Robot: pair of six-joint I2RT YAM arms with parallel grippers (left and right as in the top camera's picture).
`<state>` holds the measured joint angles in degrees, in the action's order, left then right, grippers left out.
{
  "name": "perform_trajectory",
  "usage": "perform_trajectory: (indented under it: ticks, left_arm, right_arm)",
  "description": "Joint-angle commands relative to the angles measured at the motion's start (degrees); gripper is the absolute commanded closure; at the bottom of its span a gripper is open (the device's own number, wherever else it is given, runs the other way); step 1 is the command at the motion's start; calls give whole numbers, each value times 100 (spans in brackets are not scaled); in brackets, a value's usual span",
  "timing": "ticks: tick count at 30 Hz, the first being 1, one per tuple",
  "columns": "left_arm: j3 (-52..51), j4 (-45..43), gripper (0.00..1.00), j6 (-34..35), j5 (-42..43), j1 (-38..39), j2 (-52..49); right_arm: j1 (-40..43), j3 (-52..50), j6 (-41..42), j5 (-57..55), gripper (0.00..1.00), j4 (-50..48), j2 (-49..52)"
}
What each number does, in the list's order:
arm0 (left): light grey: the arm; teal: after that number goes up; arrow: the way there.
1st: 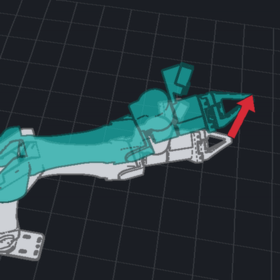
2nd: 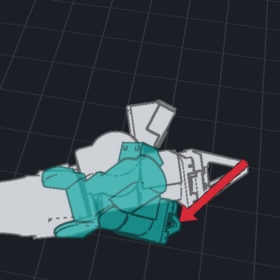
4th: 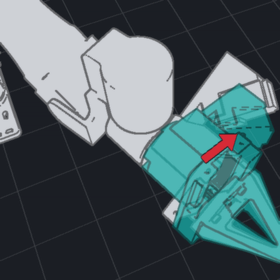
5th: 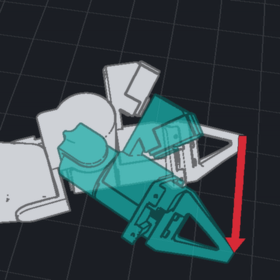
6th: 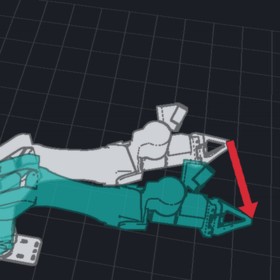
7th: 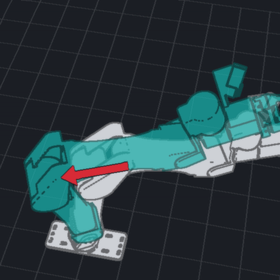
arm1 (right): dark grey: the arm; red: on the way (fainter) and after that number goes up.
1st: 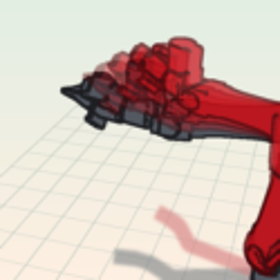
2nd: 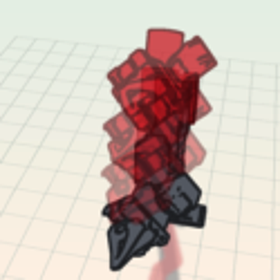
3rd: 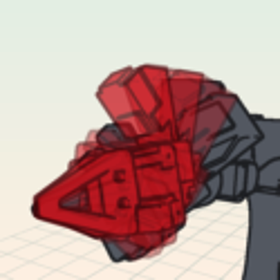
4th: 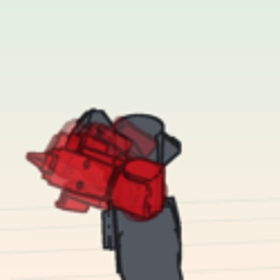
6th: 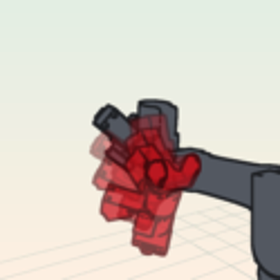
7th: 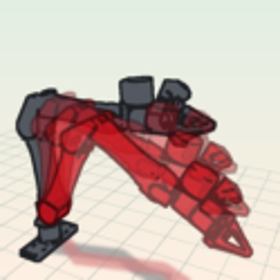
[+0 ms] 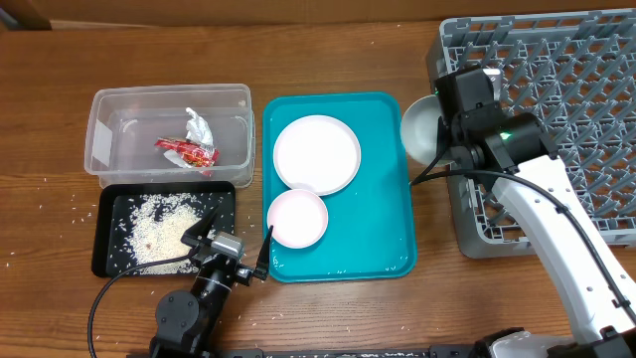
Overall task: Sort waste into correct bins and load items into the dishwasher
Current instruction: 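Carry the white bowl to the dish rack and set it in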
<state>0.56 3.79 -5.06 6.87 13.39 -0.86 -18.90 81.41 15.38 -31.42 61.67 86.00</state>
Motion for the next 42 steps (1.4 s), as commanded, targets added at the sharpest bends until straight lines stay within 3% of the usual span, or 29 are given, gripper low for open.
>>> perform_trajectory:
  ticks: [1,5,13,19,23,26,36,42]
  left_arm:
    - [-28,-2,0,-9,4,-35,59]
    - [-28,-2,0,-9,4,-35,59]
    - [-28,-2,0,-9,4,-35,59]
    - [-28,-2,0,-9,4,-35,59]
    - [-28,-2,0,-9,4,-35,59]
    - [-28,-2,0,-9,4,-35,59]
    - [-28,-2,0,-9,4,-35,59]
    - [-28,-2,0,-11,4,-35,59]
  right_arm:
    - [157,4,114,-2199,96,-96,-13]
    - [468,4,114,-3150,96,-103,-13]
    - [1043,2,92,-1937,96,-138,52]
    - [1073,0,92,-1910,96,-76,485]
    - [1073,-2,114,-2437,96,109,984]
    - [1073,-2,612,-3254,96,496,1305]
    - [1073,-2,734,-2881,96,540,1438]
    - [1071,46,741,-3807,96,531,1451]
